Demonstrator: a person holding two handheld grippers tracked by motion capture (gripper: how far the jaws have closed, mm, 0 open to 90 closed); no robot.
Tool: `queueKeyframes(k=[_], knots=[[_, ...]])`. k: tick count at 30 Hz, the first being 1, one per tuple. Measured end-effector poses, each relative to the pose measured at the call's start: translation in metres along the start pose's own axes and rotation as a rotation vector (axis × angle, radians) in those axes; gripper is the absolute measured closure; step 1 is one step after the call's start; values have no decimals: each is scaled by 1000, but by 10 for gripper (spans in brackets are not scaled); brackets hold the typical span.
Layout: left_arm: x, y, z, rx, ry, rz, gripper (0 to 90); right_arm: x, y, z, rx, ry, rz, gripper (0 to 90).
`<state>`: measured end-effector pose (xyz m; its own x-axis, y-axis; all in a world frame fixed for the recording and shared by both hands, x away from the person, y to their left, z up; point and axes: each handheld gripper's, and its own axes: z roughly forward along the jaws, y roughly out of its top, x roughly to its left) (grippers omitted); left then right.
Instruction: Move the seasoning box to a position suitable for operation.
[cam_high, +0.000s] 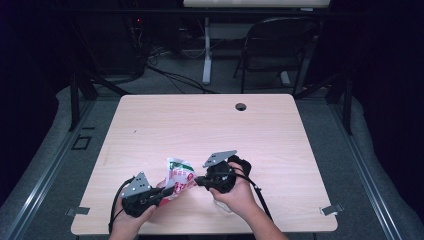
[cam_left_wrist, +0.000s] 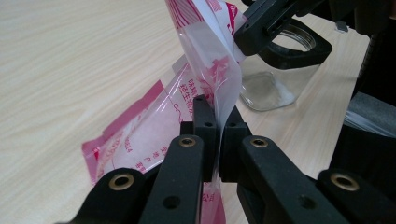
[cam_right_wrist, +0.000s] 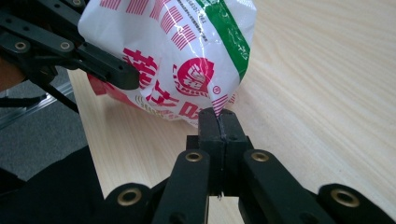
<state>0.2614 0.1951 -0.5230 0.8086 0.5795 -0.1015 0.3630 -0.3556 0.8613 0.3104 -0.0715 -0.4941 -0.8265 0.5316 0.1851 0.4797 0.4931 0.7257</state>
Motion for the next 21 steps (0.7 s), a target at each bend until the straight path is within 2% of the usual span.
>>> queueKeyframes(k=[9,14,17,19,21], knots=[[-4,14,-2,-28,33,63,895,6,7,-17,-59,-38,-14,900],[-4,16,2,-53,23,70,885,8,10,-27,-86,-60,-21,900],[0,14,2,-32,15,38,815,11,9,-29,-84,-67,-31,900],[1,12,-1,-27,15,21,723,14,8,-29,-83,-66,-34,900],[0,11,-6,-29,32,11,632,16,8,-27,-74,-73,-41,900]])
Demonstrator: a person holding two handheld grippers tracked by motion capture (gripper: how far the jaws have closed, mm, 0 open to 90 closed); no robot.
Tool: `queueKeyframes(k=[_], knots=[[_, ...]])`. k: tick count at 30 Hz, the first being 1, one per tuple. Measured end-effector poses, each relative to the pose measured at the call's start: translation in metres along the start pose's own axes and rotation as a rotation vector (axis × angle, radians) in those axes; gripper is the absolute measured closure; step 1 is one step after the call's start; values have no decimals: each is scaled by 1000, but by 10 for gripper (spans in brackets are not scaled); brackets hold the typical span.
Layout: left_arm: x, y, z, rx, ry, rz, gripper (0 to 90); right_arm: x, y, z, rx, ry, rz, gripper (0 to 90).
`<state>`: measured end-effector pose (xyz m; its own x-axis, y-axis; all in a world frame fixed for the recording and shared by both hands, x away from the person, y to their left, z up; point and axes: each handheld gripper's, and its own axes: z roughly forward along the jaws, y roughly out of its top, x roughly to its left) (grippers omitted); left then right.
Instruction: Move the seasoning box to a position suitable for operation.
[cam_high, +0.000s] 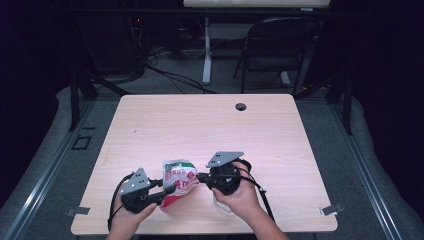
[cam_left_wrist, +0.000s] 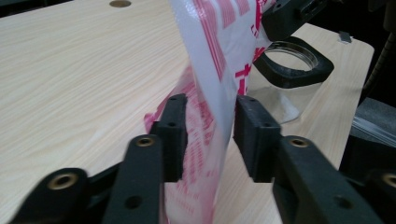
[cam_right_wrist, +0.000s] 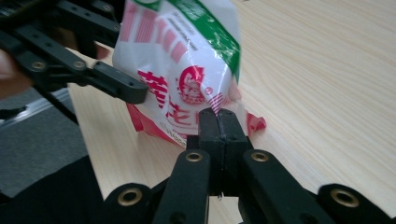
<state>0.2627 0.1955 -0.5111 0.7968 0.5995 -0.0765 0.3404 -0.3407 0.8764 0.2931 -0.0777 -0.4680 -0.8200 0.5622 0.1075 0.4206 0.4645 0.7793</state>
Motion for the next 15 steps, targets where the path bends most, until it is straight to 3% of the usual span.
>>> queueKeyframes(k=[5,7,11,15], knots=[[2,1,-10,-12,15,-75,510,5,1,-1,-10,11,-7,900],[0,1,-8,-17,10,-74,515,7,1,-1,-12,13,-13,900],[-4,1,1,22,1,-70,512,9,1,-1,-9,10,-20,900],[-3,-1,10,45,7,-95,487,9,1,-1,-9,15,-19,900]])
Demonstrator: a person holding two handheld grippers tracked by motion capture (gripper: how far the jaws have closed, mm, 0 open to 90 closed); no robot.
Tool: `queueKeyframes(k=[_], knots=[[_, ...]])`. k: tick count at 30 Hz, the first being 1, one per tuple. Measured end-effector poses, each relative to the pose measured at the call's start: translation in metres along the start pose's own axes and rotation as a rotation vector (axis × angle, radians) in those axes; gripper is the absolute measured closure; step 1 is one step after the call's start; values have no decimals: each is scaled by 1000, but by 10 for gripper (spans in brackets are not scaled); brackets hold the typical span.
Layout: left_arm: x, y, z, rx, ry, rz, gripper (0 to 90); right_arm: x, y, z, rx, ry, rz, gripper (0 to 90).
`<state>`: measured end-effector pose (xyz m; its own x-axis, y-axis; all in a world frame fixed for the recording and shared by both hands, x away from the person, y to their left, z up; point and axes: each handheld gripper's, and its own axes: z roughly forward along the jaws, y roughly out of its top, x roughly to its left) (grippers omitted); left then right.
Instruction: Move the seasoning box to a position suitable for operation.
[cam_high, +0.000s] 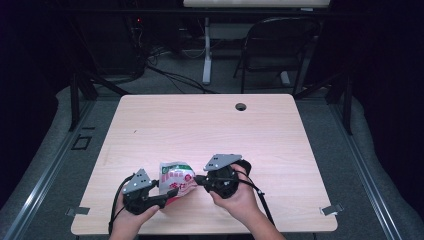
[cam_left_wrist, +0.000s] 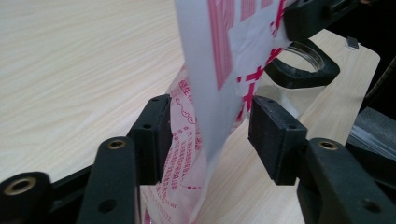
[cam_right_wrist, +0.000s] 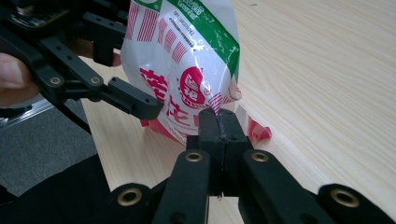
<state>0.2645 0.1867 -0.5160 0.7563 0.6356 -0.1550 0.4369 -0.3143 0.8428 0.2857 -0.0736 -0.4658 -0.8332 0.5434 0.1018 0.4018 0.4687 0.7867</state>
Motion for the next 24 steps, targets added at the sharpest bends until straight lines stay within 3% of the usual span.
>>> queueKeyframes(k=[10,16,24], knots=[[5,-8,14,9,-33,-53,418,0,-2,-1,1,2,0,900],[5,-12,22,32,-43,-54,359,-1,-4,-1,-5,10,6,900],[9,-20,29,9,-52,-82,290,-1,-14,-4,-15,12,13,900]])
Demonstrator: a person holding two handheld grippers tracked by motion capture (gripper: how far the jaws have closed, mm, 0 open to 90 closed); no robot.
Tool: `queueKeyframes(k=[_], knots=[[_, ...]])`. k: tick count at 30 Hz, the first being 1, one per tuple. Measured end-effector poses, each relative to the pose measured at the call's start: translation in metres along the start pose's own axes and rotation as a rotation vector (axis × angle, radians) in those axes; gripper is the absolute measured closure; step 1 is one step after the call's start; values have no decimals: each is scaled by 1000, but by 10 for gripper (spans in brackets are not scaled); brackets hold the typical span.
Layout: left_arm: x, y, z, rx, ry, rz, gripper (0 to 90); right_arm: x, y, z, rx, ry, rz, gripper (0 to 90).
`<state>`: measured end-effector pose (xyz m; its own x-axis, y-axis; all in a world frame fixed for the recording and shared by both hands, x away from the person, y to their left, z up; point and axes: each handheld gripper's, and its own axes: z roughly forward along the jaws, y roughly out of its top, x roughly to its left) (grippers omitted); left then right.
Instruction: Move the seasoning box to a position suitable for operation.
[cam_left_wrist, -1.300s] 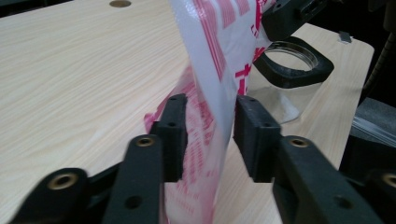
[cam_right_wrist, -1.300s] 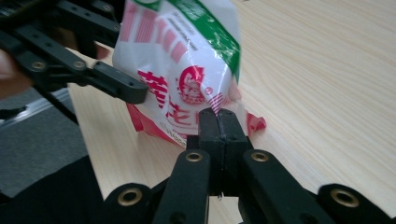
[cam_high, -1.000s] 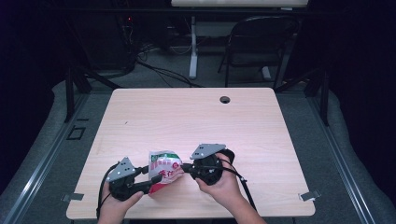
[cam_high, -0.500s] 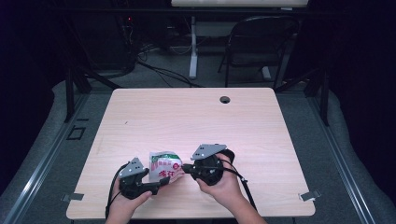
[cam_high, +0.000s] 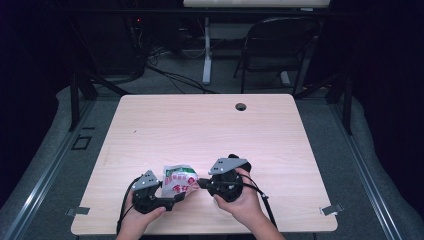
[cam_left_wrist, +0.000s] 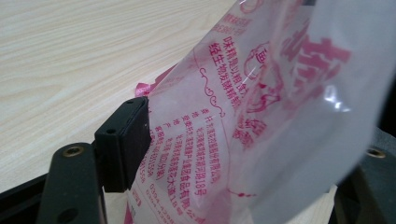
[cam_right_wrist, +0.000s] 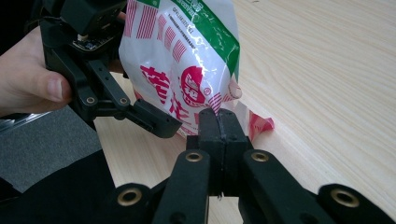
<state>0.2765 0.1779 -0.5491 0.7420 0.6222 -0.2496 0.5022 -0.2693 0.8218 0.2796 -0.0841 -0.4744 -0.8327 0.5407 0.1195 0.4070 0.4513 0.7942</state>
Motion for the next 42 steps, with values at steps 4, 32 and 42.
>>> queueKeyframes(k=[4,32,42], knots=[[-2,-3,5,4,16,9,263,-1,-6,-2,-1,5,4,900],[14,-27,28,132,56,-7,238,-2,-9,-3,-9,21,14,900],[13,-26,30,145,83,13,272,-1,-10,-3,-14,26,13,900]])
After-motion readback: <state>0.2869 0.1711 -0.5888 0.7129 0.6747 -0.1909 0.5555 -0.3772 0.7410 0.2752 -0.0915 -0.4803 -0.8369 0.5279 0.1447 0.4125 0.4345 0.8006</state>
